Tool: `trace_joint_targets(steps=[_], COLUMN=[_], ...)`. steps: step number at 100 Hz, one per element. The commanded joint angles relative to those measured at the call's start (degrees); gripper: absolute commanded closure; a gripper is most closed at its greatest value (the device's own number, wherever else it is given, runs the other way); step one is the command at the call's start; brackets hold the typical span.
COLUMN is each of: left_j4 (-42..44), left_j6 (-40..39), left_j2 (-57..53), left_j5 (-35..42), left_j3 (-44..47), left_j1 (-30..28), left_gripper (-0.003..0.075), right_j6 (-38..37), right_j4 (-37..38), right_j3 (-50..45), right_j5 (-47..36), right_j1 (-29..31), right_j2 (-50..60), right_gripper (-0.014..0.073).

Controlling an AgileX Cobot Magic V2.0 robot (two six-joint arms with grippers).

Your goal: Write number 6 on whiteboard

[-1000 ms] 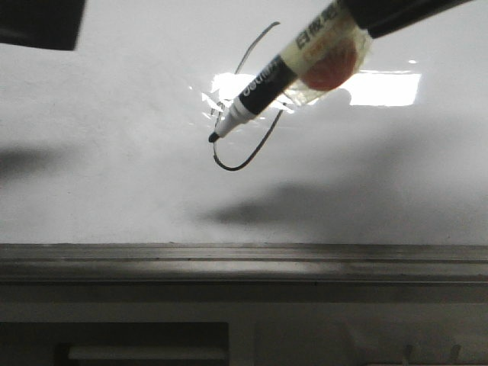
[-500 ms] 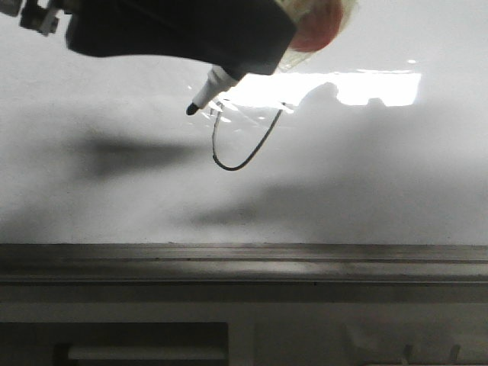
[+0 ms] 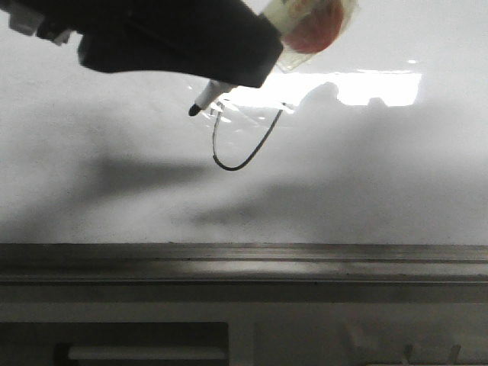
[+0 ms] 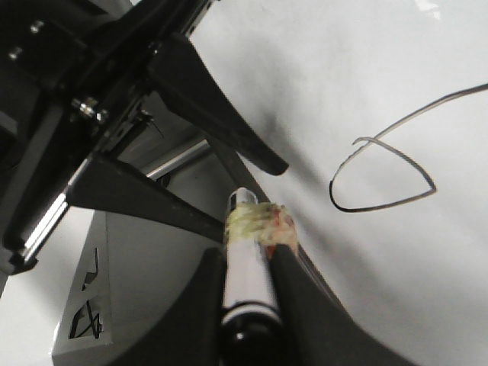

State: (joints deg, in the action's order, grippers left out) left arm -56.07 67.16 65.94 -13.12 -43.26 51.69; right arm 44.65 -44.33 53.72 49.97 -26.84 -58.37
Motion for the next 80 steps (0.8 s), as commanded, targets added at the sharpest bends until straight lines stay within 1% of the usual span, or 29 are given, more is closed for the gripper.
trace_joint_targets(steps=[1,8,15,36,44,49,53,58,61,63,68,73,76,80], left_j4=[-0.82,-0.82,-0.82,-0.82,-0.82,-0.82,-0.82,-0.82,-0.82,-0.82,-0.82,-0.92,-1.03,-1.03], left_j6=[-0.1,-0.1,-0.1,-0.1,-0.1,-0.1,-0.1,-0.1,-0.1,-0.1,-0.1,-0.24,-0.39,-1.05], left_j2=[-0.51,-0.51,-0.51,-0.51,-0.51,-0.51,-0.51,-0.51,-0.51,-0.51,-0.51,-0.63,-0.77,-1.22], left_j5=[2.1,2.57,3.29,3.43,3.43,3.43,3.43,3.43,3.43,3.43,3.66,4.17,4.74,5.45], left_j3=[-2.0,-2.0,-2.0,-2.0,-2.0,-2.0,-2.0,-2.0,-2.0,-2.0,-2.0,-2.0,-2.0,-2.0], left_j1=[0.3,0.3,0.3,0.3,0.3,0.3,0.3,0.3,0.3,0.3,0.3,0.3,0.3,0.17], left_gripper=[0.0448,0.0457,0.0494,0.0652,0.0731,0.0741,0.0741,0.0741,0.0741,0.0741,0.0741,0.0741,0.0741,0.0741], right_j6=[0.62,0.62,0.62,0.62,0.62,0.62,0.62,0.62,0.62,0.62,0.62,0.62,0.62,0.51], right_j4=[-2.1,-2.1,-2.1,-2.1,-2.1,-2.1,-1.95,-1.95,-1.95,-1.95,-1.95,-1.87,-1.83,-1.33], right_j3=[1.96,1.96,1.96,1.96,1.96,1.96,1.96,1.96,1.96,1.96,1.96,1.96,1.96,1.96], right_j5=[-1.45,-1.45,-1.45,-1.45,-1.57,-1.47,-1.34,-1.17,-1.17,-1.31,-1.85,-2.32,-2.47,-2.48], right_j1=[0.31,0.31,0.31,0.31,0.31,0.31,0.31,0.31,0.31,0.31,0.31,0.31,0.56,1.18], right_j2=[0.6,0.6,0.6,0.6,0.6,0.6,0.6,0.6,0.6,0.6,0.6,0.6,0.6,0.74], right_gripper=[0.0638,0.0638,0.0638,0.0638,0.0636,0.0623,0.0585,0.051,0.0437,0.0405,0.0269,0.0177,0.0144,0.0134])
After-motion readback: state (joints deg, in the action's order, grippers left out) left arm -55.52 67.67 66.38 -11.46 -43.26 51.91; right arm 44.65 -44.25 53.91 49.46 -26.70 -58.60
